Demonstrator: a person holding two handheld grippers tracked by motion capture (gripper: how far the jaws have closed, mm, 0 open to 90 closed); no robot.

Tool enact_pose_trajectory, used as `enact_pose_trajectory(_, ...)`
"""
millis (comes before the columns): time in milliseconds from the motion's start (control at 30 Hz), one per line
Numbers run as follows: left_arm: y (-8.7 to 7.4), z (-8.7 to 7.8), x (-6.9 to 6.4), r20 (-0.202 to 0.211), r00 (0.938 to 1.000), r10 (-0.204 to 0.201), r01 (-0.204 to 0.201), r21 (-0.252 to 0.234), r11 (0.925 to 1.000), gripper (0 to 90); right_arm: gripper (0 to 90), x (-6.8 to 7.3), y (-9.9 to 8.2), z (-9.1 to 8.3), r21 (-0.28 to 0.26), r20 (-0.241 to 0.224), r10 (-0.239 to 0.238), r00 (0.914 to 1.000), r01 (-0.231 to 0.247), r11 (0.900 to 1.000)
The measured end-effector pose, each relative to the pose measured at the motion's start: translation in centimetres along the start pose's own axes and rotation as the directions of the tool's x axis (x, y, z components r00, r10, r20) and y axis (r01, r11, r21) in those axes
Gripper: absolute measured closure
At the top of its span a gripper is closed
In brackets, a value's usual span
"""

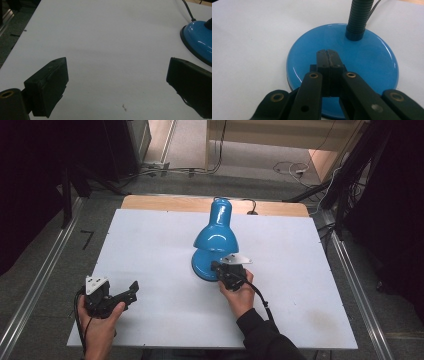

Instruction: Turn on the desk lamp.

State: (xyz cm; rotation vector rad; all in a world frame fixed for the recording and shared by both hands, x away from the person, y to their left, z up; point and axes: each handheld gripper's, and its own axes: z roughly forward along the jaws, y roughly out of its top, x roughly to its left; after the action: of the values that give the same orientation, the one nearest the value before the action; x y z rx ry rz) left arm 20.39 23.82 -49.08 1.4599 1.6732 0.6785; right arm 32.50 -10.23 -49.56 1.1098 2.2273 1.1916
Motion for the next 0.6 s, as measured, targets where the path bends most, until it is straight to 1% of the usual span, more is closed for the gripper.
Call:
enact_pose_trajectory(200,0.00,0.05,-0.01,0.002,1.0000,0.001,-0.001,0.002,1.0000,4.5,87.4,0.05,-0.14,0.23,0.010,0.004,-0.001,1.0000,0.001,1.0000)
enact_pose_trajectory(600,-0.03,0.05,-0.04,0.003,1.0000,0.000,0.000,0.003,1.0000,4.5,87.5,0.41,-0.34,0.37,0.003,0.000,-0.006,1.0000,0.006,1.0000)
